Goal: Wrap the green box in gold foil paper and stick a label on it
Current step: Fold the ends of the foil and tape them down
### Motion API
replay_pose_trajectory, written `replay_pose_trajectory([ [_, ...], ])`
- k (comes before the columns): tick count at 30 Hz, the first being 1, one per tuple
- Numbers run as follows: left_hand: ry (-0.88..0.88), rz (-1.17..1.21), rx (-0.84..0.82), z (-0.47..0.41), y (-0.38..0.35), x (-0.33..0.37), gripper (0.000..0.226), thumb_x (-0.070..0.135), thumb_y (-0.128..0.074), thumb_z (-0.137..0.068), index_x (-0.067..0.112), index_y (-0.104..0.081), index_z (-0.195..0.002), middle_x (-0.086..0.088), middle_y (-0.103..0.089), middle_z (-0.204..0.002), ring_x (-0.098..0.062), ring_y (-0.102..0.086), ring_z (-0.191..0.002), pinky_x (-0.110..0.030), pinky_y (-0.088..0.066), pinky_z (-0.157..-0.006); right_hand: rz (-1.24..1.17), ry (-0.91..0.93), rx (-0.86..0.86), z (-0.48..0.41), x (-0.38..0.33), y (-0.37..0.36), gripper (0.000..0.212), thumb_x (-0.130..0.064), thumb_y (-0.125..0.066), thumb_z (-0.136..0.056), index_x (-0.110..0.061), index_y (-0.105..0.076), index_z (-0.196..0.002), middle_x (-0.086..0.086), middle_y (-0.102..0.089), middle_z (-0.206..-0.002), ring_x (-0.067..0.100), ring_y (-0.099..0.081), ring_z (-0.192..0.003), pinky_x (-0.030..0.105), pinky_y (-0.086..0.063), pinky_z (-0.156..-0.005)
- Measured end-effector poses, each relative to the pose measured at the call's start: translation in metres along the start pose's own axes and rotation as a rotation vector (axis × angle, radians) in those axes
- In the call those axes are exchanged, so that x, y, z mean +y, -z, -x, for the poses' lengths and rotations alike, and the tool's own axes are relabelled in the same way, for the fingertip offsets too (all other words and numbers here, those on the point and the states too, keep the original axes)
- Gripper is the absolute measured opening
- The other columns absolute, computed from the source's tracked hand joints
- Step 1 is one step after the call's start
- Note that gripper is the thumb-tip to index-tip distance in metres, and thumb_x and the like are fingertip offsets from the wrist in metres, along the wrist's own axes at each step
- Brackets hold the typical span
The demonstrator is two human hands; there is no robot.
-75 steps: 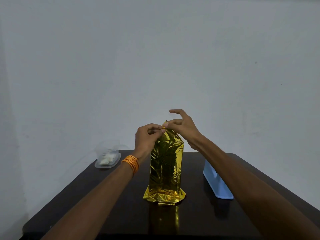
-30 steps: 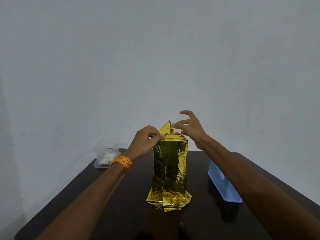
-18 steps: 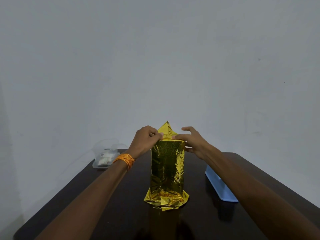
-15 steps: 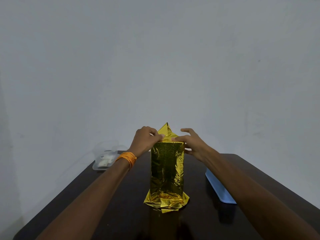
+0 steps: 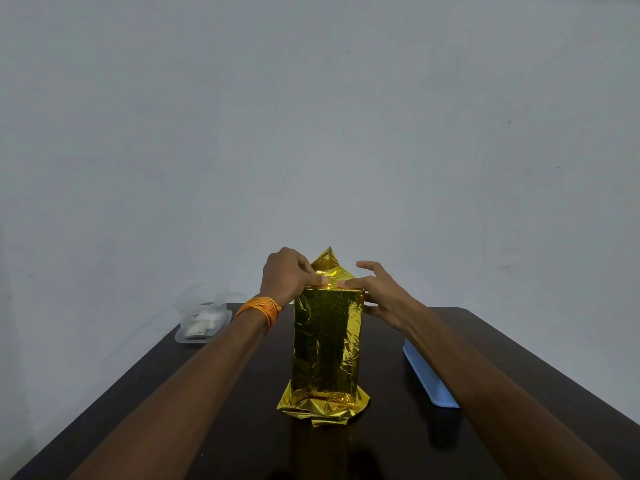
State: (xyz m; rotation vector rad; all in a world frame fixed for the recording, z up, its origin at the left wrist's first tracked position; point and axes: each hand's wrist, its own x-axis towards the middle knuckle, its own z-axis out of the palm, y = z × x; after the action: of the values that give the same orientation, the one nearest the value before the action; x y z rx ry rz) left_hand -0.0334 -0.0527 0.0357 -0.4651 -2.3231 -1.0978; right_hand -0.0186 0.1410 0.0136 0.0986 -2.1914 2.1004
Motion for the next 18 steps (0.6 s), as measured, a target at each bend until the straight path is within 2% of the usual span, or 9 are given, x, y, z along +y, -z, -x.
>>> replay_pose_trajectory([
  [4, 0.044, 0.038, 0.000, 0.001, 0.001, -0.002, 0.024, 0.029, -0.088, -0.069, 0.008, -0.078, -0.076, 0.000, -0.069, -0.080, -0.007, -0.057, -0.074, -0.017, -0.038, -0.057, -0.009, -0.003, -0.005, 0.001, 0.001, 0.002, 0.068, -0.015, -0.081, -0.080, -0.028, -0.043, -0.136, 0.007, -0.067, -0.110, 0.022, -0.064, -0.097, 0.035, -0.050, -0.080],
  [8, 0.054, 0.090, -0.023, 0.001, 0.000, -0.006, 0.023, 0.029, -0.088, -0.069, 0.009, -0.078, -0.076, -0.005, -0.074, -0.083, -0.017, -0.066, -0.086, -0.025, -0.048, -0.069, 0.003, 0.016, -0.006, 0.005, -0.002, 0.006, 0.061, -0.023, -0.081, -0.082, -0.025, -0.045, -0.132, 0.009, -0.066, -0.110, 0.019, -0.066, -0.089, 0.033, -0.053, -0.076],
  [11, 0.064, 0.121, -0.015, 0.002, 0.001, -0.008, 0.025, 0.030, -0.088, -0.069, 0.008, -0.078, -0.075, -0.005, -0.074, -0.082, -0.016, -0.066, -0.084, -0.022, -0.045, -0.067, -0.045, 0.056, 0.128, 0.004, -0.007, 0.012, 0.044, -0.035, -0.076, -0.087, -0.021, -0.055, -0.123, 0.006, -0.060, -0.118, 0.021, -0.068, -0.096, 0.037, -0.057, -0.083],
  [14, 0.073, 0.148, -0.004, 0.003, 0.000, -0.008, 0.027, 0.030, -0.088, -0.069, 0.006, -0.078, -0.078, -0.006, -0.073, -0.086, -0.014, -0.062, -0.084, -0.017, -0.040, -0.062, 0.107, 0.234, 0.338, 0.002, -0.013, 0.020, 0.014, -0.028, -0.070, -0.092, -0.020, -0.068, -0.104, 0.004, -0.068, -0.110, 0.020, -0.069, -0.097, 0.038, -0.057, -0.086],
  [16, 0.077, 0.146, 0.003, 0.003, 0.000, -0.008, 0.028, 0.030, -0.088, -0.069, 0.006, -0.078, -0.079, -0.005, -0.073, -0.088, -0.013, -0.061, -0.084, -0.016, -0.038, -0.061, 0.158, 0.299, 0.320, 0.003, -0.021, 0.022, 0.005, -0.020, -0.069, -0.092, -0.017, -0.072, -0.095, 0.007, -0.073, -0.099, 0.020, -0.070, -0.089, 0.034, -0.058, -0.079],
  [18, 0.076, 0.138, 0.005, 0.004, -0.001, -0.007, 0.028, 0.031, -0.087, -0.070, 0.006, -0.078, -0.080, -0.004, -0.072, -0.088, -0.012, -0.060, -0.084, -0.016, -0.038, -0.060, 0.227, 0.334, 0.215, 0.007, -0.031, 0.024, 0.006, -0.015, -0.070, -0.091, -0.013, -0.075, -0.093, 0.008, -0.076, -0.090, 0.016, -0.067, -0.079, 0.027, -0.055, -0.071],
])
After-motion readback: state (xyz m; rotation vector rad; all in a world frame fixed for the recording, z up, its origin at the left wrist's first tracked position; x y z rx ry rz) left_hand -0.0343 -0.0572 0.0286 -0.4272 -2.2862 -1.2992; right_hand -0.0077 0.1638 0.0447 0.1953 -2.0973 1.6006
